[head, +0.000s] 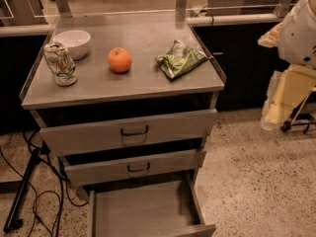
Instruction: Place orange into bottom drawer
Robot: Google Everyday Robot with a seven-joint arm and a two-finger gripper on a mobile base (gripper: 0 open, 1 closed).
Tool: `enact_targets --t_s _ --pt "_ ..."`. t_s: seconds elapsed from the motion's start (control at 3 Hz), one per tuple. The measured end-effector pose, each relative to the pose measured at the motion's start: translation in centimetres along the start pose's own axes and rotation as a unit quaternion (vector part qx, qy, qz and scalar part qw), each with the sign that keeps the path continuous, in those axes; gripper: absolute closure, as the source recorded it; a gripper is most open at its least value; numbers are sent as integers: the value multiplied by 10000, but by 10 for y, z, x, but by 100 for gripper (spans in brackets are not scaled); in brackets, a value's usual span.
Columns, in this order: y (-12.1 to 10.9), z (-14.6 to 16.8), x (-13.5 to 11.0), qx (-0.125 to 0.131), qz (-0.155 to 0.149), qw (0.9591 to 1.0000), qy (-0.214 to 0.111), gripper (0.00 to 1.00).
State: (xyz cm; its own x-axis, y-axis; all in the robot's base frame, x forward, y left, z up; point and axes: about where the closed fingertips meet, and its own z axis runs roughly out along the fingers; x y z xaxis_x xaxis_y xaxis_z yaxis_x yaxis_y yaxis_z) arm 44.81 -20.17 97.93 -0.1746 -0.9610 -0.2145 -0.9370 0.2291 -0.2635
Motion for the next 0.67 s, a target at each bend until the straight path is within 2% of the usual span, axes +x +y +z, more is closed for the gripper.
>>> enact_targets --t_s 0.33,0.67 --pt "-20 16 -38 42 -404 9991 -84 0" --pt "-42 32 -87 90 -711 9974 -120 0"
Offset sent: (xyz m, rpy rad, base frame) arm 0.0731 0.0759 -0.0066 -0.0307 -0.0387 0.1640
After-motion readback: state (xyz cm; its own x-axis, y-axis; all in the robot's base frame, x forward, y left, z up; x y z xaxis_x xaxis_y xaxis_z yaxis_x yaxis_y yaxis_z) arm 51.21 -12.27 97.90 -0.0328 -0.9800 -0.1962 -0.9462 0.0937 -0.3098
